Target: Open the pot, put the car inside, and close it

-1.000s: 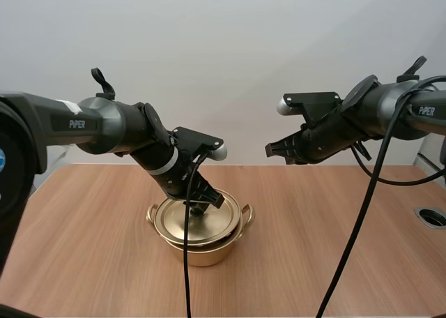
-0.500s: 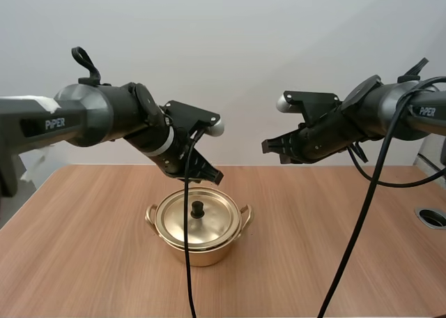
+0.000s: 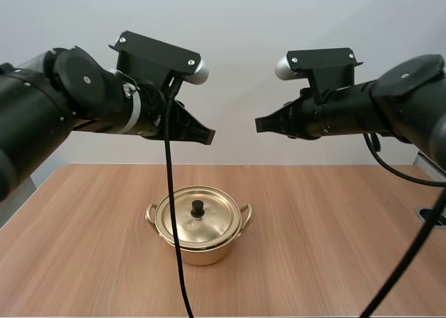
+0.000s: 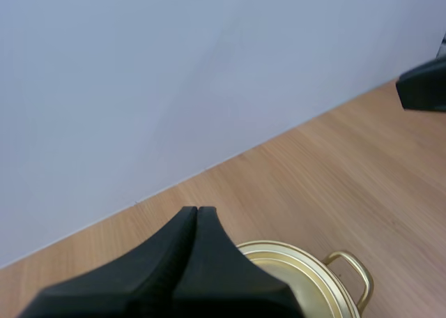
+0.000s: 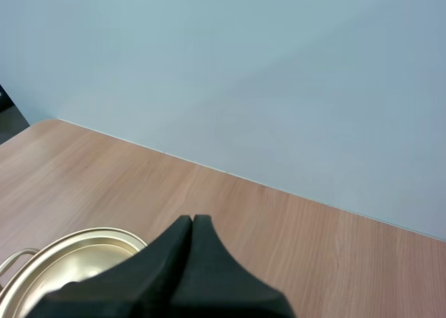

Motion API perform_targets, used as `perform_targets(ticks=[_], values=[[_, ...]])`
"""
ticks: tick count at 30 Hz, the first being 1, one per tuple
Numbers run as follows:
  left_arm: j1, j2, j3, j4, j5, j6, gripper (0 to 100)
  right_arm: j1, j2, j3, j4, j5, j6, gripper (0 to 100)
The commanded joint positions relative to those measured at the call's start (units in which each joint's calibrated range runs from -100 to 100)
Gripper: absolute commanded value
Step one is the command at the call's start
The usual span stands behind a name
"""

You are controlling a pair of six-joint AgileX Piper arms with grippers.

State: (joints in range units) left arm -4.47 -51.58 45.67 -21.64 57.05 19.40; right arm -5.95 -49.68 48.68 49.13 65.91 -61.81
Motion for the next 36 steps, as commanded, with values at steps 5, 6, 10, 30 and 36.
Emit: perform_targets(ticks=[5,6,10,30,36], values=[[0.02,-32.78,2.29,3.95,5.92,-9.56,0,-0.03,-22.91,7.84,-0.34,4.77,4.07,0],[0.02,-34.68,3.91,5.77,5.70,-11.83,0,-0.03,-24.65,8.40,-1.11,4.79,6.96,0],[0.02,-41.16,13.38,19.30,-3.13,-27.41,0,-0.03,-30.48,11.24,-2.93,5.37,10.25,0],[0.02,-47.72,38.18,33.01,-14.04,-37.45,0,-0.03,-39.50,26.42,-13.03,-11.34,1.68,0],[0.02,-47.72,46.73,33.01,-21.23,-37.45,0,-0.03,-39.50,33.14,-11.17,-22.68,-4.25,0]])
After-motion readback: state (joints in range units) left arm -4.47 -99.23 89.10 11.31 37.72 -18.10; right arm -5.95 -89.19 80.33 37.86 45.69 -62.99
